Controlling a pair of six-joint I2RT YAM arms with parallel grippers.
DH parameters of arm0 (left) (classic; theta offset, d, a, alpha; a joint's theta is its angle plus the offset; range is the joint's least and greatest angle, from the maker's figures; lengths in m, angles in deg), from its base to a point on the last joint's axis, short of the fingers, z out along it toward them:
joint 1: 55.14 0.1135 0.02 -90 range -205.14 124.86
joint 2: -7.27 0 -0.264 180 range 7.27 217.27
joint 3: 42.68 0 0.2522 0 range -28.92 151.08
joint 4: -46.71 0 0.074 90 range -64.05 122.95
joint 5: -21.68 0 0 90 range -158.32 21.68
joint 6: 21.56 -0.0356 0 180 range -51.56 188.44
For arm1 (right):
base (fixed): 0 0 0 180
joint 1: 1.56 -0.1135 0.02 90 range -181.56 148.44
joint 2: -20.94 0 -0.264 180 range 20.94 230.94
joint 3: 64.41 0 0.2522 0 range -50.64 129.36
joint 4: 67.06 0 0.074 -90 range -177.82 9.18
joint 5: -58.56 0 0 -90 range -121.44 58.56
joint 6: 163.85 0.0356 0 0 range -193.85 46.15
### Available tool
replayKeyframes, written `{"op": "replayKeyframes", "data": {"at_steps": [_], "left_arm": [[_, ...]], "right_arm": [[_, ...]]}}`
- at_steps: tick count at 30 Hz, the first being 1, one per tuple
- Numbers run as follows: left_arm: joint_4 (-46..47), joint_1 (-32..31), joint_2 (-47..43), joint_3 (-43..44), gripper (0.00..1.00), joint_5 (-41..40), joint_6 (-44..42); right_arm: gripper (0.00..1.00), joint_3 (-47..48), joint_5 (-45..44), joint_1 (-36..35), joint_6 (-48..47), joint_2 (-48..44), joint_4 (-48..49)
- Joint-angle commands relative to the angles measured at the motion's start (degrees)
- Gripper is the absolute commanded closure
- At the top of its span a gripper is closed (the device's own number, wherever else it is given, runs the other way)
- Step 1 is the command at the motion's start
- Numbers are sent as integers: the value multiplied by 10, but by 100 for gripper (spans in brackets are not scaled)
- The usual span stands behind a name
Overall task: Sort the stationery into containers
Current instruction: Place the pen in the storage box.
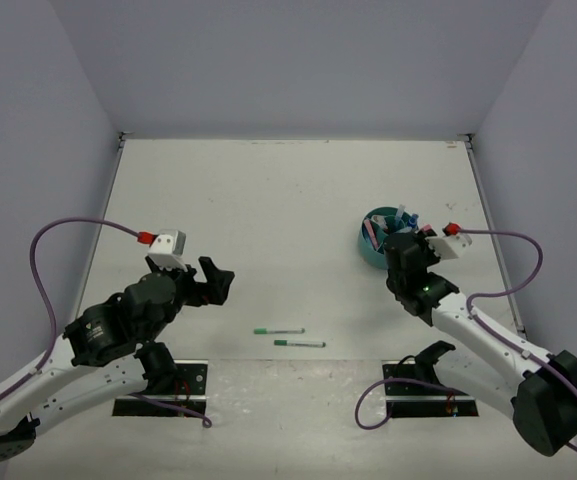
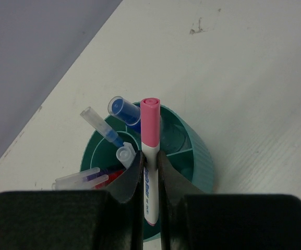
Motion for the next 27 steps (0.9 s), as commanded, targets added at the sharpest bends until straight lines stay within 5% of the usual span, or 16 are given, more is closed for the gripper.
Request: {"op": "replayKeyframes", "data": {"at_steps": [1,8,12,20,27], "left_arm": [[22,1,-3,-1,0,0,-19],[22,1,-3,-1,0,0,-20],[23,1,-1,0,0,1,-20],[23,1,2,0,0,-1,-21],[-1,1,-12,7,0,-37,8]], "right_arm": [[97,7,-33,1,74,24,-16],[71,23,-11,1,67,67,-17],[42,38,38,1,12,59,0],[33,40,208,-3,-234,-78,65],[38,75,606,-56,-432,-48,32]]}}
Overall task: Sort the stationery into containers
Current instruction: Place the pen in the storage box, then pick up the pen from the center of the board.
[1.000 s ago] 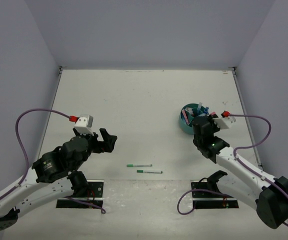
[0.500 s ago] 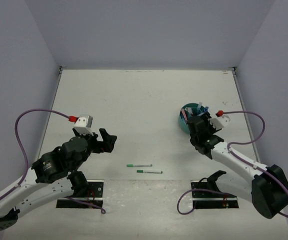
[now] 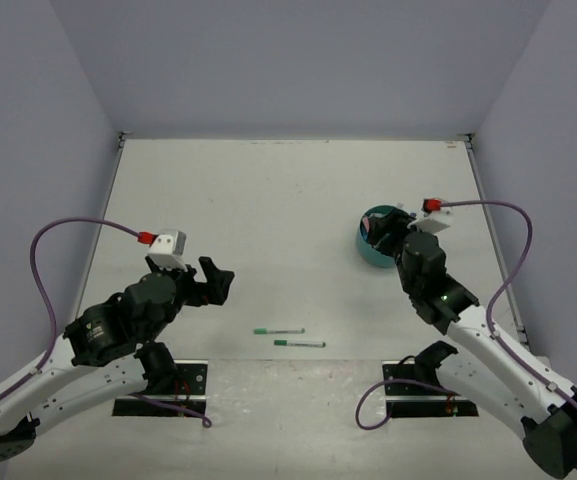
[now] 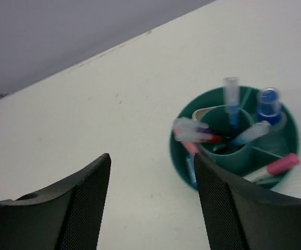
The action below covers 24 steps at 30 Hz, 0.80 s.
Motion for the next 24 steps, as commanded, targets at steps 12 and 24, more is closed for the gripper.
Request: {"op": "replayKeyframes", "data": {"at_steps": [12,24], "left_arm": [[-42,1,-101,11,0,-107,66],[-36,1,-104,10,0,-99,58]], "right_arm": [[47,250,272,-344,-350,390,-209],[56,376,250,-415,-355,571,-284]]}}
